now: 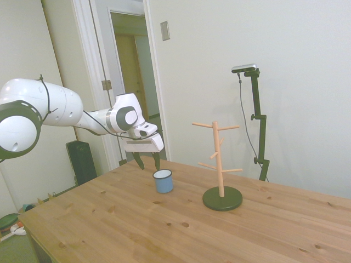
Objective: Hang the mug
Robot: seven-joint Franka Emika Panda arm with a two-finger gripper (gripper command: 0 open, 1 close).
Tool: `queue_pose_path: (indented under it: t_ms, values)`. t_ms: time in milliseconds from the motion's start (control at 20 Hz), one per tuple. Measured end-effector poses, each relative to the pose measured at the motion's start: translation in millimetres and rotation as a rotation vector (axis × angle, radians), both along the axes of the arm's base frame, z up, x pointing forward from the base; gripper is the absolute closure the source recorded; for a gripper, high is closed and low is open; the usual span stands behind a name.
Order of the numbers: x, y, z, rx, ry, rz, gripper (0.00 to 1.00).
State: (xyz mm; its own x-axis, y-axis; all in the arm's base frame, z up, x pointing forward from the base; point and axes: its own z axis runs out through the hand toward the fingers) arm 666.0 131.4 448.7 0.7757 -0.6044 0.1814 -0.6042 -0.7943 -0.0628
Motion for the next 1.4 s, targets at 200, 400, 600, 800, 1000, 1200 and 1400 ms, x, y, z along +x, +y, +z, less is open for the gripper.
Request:
queue_pose_path:
  t_ms: [200,400,600,800,1000,1200,1400]
  values:
    - [5,9,-7,-0.003,0.003,0.010,0.00]
    - [8,10,-14,-0.006,0.010,0.006,0.00]
    - [13,9,-21,-0.008,0.014,0.002,0.00]
    - [17,11,-27,-0.009,0.018,0.002,0.00]
    - [21,12,-33,-0.011,0.022,-0.001,0.00]
    - [26,11,-40,-0.013,0.027,-0.009,1.00]
    - [28,9,-41,-0.015,0.030,-0.012,1.00]
